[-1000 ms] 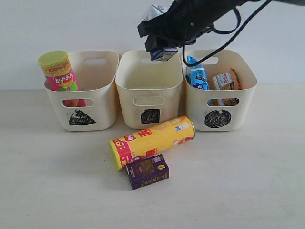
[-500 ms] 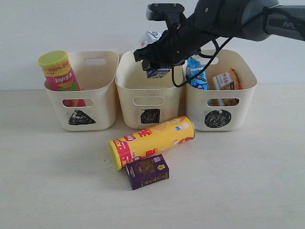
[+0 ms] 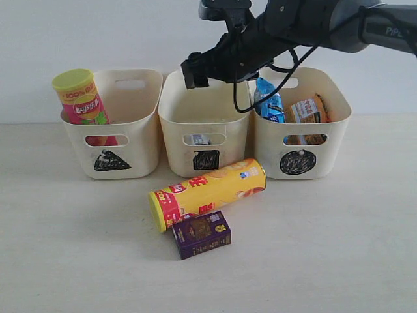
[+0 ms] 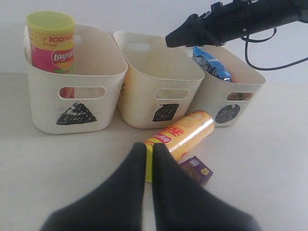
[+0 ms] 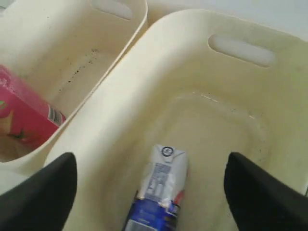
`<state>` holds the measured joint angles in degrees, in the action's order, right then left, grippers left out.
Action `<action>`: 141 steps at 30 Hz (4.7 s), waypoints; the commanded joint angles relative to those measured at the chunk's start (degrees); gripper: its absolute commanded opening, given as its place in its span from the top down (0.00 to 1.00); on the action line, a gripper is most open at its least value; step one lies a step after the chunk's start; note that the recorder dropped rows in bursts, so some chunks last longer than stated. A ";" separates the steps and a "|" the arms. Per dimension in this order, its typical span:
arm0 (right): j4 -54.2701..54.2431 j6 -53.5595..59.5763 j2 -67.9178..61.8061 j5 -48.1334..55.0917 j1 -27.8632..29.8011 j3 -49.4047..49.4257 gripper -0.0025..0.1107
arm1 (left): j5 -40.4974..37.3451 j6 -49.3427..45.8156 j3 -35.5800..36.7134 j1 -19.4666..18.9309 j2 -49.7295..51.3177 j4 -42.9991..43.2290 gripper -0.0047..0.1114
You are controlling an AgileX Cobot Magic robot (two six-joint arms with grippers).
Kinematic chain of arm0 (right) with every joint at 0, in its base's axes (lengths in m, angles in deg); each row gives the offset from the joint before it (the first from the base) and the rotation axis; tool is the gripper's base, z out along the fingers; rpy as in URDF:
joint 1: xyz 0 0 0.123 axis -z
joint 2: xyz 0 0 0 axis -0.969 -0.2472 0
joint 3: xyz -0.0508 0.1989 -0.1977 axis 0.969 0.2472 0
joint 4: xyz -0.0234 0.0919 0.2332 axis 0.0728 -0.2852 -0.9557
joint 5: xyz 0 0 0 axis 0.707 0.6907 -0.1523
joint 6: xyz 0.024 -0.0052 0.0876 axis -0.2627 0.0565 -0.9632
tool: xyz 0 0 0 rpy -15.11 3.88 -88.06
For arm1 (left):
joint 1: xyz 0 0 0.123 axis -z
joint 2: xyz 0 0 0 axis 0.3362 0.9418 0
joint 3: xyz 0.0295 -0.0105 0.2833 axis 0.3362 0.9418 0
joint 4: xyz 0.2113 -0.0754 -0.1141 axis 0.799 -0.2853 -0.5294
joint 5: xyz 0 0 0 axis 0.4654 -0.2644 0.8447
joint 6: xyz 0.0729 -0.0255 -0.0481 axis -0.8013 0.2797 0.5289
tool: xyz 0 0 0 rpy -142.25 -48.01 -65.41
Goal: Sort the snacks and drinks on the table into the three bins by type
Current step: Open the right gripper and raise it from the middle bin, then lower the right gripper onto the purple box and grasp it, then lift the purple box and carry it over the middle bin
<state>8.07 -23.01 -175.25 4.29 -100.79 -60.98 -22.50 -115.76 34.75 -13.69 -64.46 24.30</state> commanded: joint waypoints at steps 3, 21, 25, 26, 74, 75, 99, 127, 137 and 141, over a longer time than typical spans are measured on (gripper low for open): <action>1.77 0.08 3.37 5.76 -0.03 -0.86 0.52 | -0.50 0.22 0.23 -0.07 -0.31 0.03 0.92; 2.52 -2.90 28.33 12.20 -0.03 23.72 0.98 | -0.39 0.22 0.23 -0.07 -0.31 0.03 0.92; 1.54 -3.21 33.91 10.84 -0.03 32.33 0.98 | -0.39 0.22 0.23 -0.07 -0.31 0.03 0.92; 0.94 -3.21 34.75 10.84 -0.03 33.86 0.98 | -0.39 0.22 0.23 -0.07 -0.31 0.03 0.92; 27.72 -38.97 9.23 1.87 -19.40 35.88 0.05 | -0.78 0.22 0.23 -0.07 -0.31 0.03 0.92; 27.72 -38.97 9.00 1.52 -19.40 35.43 0.05 | -0.78 0.22 0.23 -0.07 -0.31 0.03 0.92; 28.53 -38.82 5.26 -0.71 -19.40 35.19 0.63 | -0.10 0.32 1.47 -0.07 -0.31 -0.16 0.92; 38.27 -39.83 23.36 -4.96 -9.19 26.79 0.98 | 0.03 0.32 1.47 -0.07 -0.31 -0.16 0.92; 35.68 -37.03 11.99 -0.61 -7.88 12.14 0.98 | 0.03 0.32 1.47 -0.07 -0.31 -0.16 0.92; 38.19 -36.55 7.60 0.33 -7.88 8.16 0.98 | 0.03 0.32 1.47 -0.07 -0.31 -0.16 0.92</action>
<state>44.38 -60.51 -165.68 4.45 -108.91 -50.21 -22.59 -115.76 36.04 -13.69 -64.46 24.30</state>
